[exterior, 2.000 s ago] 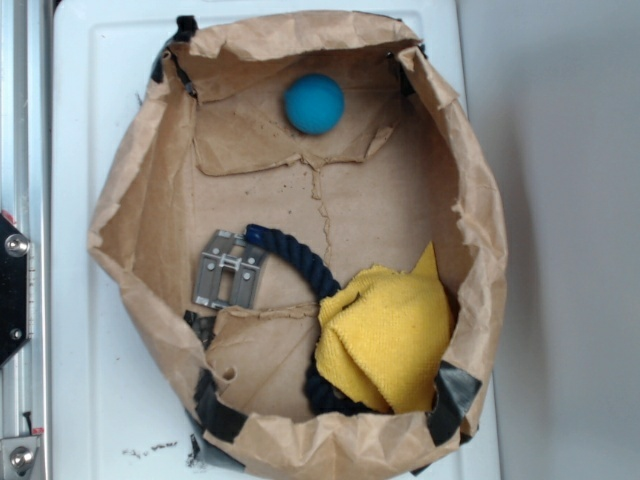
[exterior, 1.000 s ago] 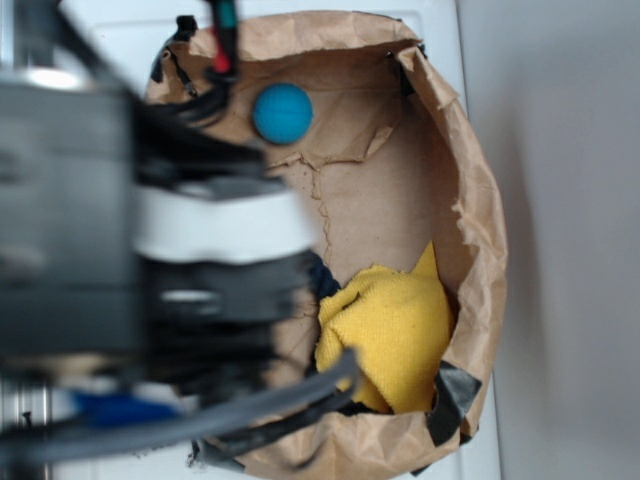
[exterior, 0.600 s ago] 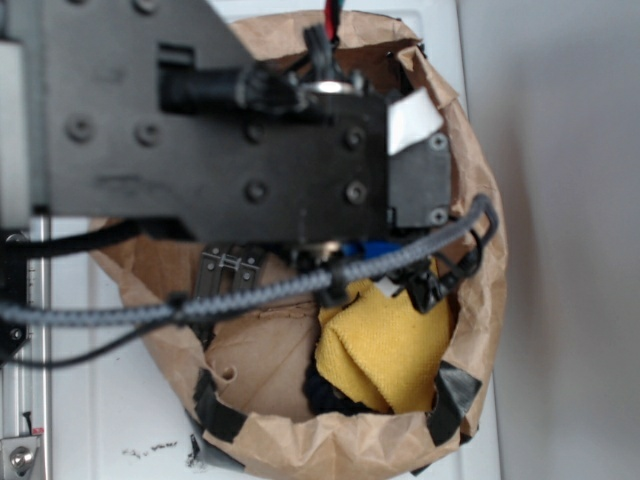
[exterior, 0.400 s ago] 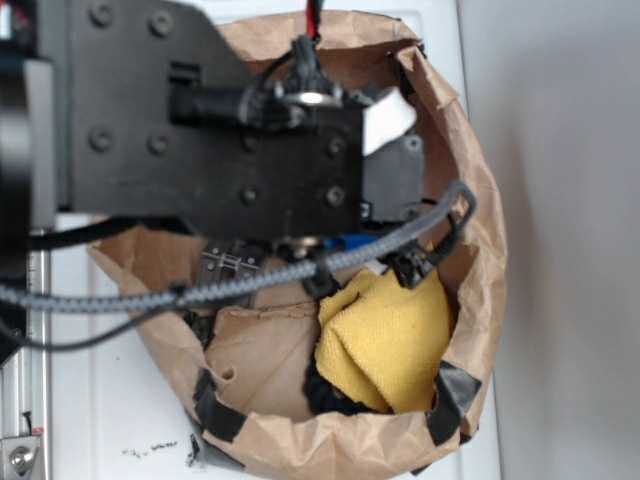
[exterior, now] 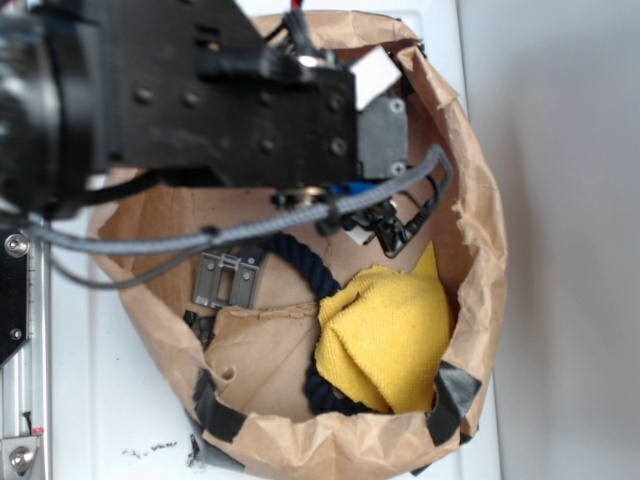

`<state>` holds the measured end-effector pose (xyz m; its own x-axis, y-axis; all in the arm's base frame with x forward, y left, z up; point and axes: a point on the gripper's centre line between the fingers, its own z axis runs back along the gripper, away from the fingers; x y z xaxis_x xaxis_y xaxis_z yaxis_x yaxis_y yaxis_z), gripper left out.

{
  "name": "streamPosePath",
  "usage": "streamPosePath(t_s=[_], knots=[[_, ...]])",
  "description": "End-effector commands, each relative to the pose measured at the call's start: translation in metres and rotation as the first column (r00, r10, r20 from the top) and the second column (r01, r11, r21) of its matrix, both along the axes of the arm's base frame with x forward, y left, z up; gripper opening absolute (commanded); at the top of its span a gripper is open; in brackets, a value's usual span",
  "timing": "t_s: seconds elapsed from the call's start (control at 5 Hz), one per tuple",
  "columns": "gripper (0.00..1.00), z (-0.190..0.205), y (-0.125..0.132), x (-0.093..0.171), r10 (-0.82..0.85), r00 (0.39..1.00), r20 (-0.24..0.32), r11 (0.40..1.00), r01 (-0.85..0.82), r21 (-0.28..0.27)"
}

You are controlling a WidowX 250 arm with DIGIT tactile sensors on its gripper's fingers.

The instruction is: Grab the blue ball.

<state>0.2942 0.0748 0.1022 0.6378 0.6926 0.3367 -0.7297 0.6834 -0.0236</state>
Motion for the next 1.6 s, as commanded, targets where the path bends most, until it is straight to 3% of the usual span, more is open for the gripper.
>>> streamPosePath(t_s=[0.0,0.6,0.8,1.2,1.4], knots=[[1.00,0.017,0.016,-0.013,0.013,0.997,-0.074,0.999,-0.010,0.048],[1.00,0.017,0.016,-0.013,0.013,0.997,-0.074,0.999,-0.010,0.048],[1.00,0.010,0.020,0.003,0.152,0.983,-0.099,0.988,-0.152,0.010],[1.00,-0.006,0.021,-0.012,0.361,0.931,-0.049,0.930,-0.363,-0.054],[1.00,-0.008,0.027,-0.025,0.414,0.910,0.018,0.908,-0.411,-0.083]])
